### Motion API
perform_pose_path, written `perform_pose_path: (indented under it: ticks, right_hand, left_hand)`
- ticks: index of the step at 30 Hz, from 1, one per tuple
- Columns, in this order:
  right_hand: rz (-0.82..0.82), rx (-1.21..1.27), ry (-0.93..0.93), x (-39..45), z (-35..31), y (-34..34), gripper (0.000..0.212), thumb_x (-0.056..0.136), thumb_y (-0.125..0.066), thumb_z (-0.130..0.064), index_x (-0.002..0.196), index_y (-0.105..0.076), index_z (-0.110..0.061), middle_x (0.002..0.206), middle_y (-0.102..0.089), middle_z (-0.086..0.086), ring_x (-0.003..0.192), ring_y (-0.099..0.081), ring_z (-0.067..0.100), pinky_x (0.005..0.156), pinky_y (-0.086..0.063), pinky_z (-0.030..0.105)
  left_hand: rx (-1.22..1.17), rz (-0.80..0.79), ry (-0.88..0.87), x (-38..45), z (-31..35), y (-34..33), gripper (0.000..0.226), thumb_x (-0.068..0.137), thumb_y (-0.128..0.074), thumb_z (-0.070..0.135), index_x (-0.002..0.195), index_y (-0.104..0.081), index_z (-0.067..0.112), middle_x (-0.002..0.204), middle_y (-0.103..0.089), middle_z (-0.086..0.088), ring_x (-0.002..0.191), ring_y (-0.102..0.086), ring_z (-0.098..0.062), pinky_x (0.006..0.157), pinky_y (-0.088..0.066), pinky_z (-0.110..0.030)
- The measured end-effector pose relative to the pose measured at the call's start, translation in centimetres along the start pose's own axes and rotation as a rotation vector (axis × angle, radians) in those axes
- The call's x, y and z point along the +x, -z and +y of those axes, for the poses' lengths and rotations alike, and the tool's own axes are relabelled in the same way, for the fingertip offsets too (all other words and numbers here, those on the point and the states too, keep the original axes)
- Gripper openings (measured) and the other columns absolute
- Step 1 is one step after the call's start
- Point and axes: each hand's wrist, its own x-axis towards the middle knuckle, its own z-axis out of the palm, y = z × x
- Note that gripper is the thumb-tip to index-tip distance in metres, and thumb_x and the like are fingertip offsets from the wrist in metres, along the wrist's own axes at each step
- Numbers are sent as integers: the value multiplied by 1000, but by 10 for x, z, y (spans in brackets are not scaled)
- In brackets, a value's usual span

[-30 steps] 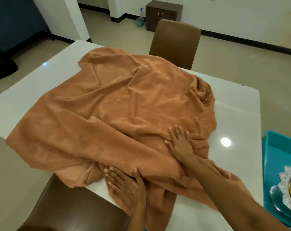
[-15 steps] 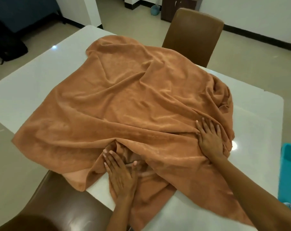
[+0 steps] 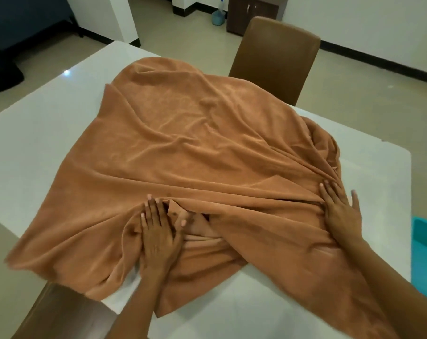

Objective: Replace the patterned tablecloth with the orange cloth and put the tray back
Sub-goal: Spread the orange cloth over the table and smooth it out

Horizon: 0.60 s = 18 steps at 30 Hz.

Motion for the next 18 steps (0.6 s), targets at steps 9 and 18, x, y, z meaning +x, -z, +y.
perform_pose_path:
  ticks: [9, 18]
  right_hand:
    - [-43, -157, -250, -21, 44, -12, 53, 96, -19, -25, 145, -32, -11, 150, -34, 11, 140, -27, 33, 115, -7, 57]
    - [121, 300, 76, 14, -190, 21, 61, 96, -19, -51, 149, -19, -20, 157, -10, 1, 146, -4, 19, 116, 6, 44]
  left_hand:
    - [78, -65, -411, 126, -80, 16, 67, 98, -12, 55, 152, -4, 17, 159, 9, 7, 146, 5, -11, 116, 6, -31]
    - [-203, 193, 484, 92, 15, 19, 70, 99, -17, 47, 148, -8, -3, 155, -11, -24, 145, -11, -34, 117, -11, -46]
